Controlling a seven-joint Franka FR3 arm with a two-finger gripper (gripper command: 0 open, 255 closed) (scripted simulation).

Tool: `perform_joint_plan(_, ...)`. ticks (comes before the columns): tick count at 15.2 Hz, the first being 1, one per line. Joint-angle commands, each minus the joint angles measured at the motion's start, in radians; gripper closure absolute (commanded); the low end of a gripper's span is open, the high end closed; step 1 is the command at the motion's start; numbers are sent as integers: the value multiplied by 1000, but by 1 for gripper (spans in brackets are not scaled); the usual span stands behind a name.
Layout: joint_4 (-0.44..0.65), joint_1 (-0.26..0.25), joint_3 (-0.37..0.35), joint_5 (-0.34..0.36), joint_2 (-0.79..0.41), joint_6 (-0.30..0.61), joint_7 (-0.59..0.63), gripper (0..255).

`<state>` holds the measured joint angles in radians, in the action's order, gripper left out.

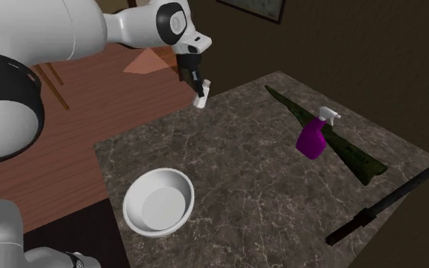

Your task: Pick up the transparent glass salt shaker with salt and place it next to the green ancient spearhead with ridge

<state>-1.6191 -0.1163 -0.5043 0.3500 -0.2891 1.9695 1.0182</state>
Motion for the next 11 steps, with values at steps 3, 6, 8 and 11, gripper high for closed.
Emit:
perform_joint_plan(3, 63, 36, 25, 3, -42, -10, -71, 255)
perform_joint_plan(6, 130, 62, 45, 9, -88, -21, -128, 255)
perform_joint_plan(8, 183, 77, 58, 13, -125, -33, -166, 255)
perform_joint_plan(11, 278, 96, 76, 21, -188, -56, -222, 255)
